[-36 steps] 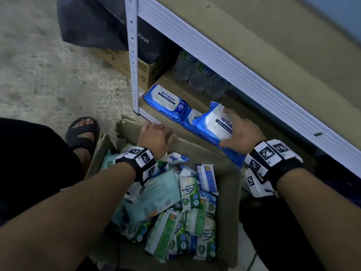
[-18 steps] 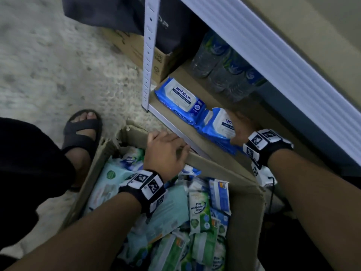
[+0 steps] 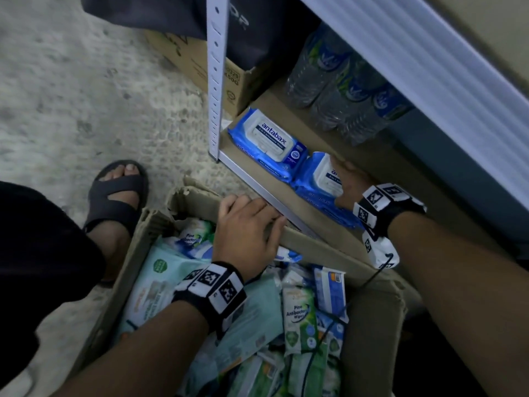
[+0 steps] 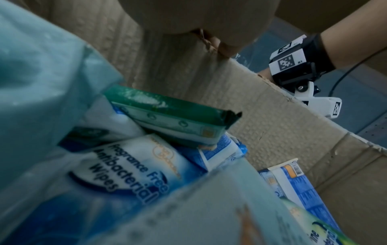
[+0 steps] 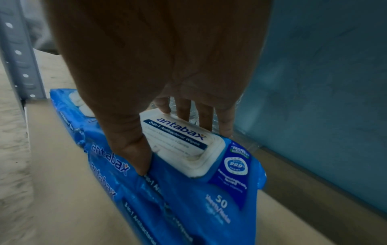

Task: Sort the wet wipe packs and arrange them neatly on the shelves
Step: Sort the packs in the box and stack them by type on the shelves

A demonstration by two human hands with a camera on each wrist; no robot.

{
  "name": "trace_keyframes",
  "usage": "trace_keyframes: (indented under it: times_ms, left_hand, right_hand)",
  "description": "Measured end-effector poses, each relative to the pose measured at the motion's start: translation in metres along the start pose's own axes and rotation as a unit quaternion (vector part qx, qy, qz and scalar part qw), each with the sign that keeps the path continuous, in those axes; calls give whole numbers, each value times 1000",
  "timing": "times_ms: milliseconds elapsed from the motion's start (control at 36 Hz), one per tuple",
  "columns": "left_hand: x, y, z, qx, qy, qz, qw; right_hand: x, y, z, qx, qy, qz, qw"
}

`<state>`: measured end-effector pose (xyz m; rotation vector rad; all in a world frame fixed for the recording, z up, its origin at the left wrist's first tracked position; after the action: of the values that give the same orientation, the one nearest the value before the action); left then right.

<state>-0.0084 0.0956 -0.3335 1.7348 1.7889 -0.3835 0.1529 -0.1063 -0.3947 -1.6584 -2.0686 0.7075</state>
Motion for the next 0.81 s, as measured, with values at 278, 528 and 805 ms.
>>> trace_keyframes:
  times_ms: [278,528,805]
  left_hand:
    - [-2,0,-1,6,8,-4,1000]
    - [-1,-1,-1,12,5,-4,1000]
    - [0,1,2,15,13,-3,1000]
  right_hand:
    - [-8,-20,-19,-120,37,27,992]
    - [-4,-34,11,29,-36,25,999]
    - [1,-27,21,93,-131,22,987]
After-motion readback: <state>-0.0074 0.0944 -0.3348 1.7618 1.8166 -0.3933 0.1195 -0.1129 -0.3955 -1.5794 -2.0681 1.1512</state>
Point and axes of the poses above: each hand's wrist, its own y-axis towards the middle knuckle, its own z-axis out of the palm, x = y × z, the point moved 8 cm from there along y, towards the middle knuckle, and after that the axes turned 1 degree about -z, right-handed, at the moved point
